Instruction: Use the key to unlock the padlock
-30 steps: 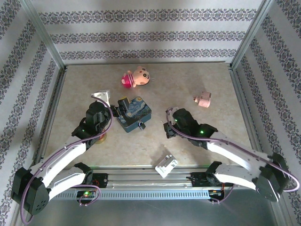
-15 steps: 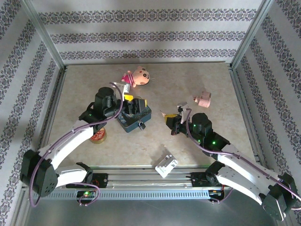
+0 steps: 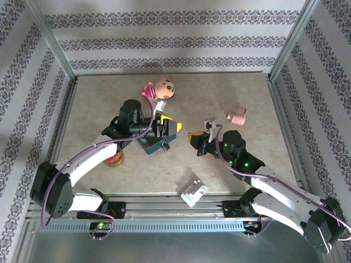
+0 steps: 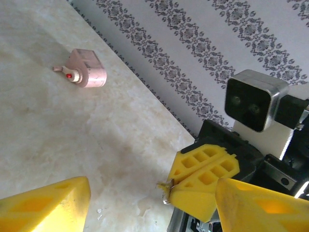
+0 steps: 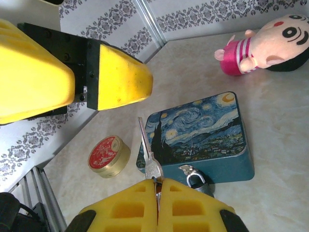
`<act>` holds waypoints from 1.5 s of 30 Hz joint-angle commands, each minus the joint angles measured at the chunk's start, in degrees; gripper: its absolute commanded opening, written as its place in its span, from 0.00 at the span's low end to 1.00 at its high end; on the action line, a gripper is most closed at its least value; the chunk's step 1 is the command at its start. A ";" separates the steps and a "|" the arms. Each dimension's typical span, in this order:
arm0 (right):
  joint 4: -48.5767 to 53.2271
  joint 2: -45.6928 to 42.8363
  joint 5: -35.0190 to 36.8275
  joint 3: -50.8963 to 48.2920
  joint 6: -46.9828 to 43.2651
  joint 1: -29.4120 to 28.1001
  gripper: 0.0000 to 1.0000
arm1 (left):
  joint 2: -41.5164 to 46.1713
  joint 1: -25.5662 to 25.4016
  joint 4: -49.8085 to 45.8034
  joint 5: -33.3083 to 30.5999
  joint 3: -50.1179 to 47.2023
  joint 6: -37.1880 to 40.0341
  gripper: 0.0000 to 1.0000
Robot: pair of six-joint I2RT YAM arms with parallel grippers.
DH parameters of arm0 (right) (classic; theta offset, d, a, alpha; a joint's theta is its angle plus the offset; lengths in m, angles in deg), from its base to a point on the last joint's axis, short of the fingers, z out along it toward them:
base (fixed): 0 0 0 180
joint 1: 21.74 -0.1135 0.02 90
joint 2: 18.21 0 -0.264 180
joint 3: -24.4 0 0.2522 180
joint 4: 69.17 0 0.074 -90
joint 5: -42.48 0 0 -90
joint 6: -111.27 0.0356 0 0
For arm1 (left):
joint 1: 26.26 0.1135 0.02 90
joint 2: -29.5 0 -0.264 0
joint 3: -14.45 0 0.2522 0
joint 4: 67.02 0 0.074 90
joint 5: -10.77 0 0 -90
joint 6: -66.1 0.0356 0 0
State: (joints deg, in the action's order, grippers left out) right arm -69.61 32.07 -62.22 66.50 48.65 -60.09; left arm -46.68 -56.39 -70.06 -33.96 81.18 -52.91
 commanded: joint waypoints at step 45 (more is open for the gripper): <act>-16.89 5.82 -30.87 2.15 9.50 7.23 0.57 | 4.82 -3.73 -9.57 7.39 4.64 16.05 0.00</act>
State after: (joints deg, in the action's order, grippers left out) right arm -81.21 36.29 -84.84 66.37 56.54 -53.22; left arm -43.42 -59.31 -78.82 -30.70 85.46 -39.91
